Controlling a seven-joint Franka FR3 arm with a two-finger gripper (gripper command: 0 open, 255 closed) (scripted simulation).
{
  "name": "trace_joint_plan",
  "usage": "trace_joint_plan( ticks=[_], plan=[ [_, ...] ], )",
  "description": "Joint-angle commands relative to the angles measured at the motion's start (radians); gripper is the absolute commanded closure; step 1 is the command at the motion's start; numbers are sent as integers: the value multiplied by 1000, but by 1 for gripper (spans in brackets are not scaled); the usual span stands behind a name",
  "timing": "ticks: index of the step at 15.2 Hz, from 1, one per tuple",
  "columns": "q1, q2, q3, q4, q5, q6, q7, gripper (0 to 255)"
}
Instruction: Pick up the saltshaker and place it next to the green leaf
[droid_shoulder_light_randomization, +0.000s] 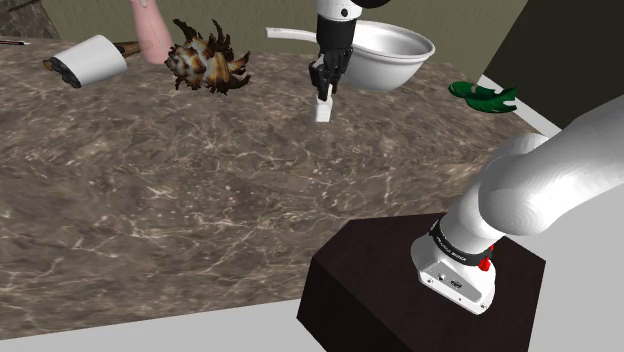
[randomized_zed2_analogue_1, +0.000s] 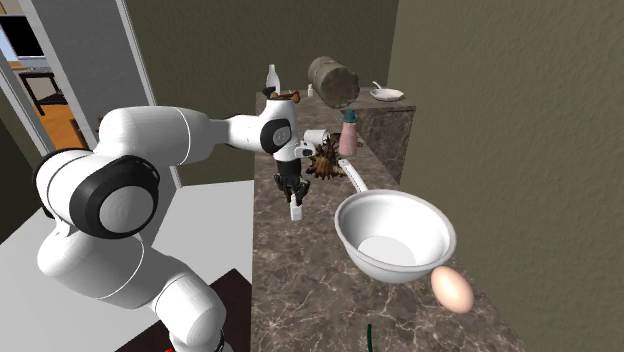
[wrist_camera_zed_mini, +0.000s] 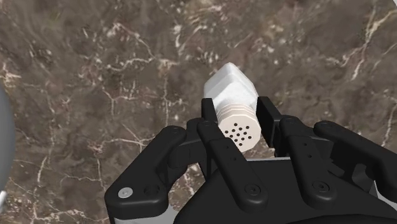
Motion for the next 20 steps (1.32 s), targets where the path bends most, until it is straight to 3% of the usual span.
trace_joint_plan(
  ticks=[1,20],
  plan=[
    [0,1,0,-1,0,0,0,255],
    [-3,1,-4,256,2,-255,-22,255]
  ],
)
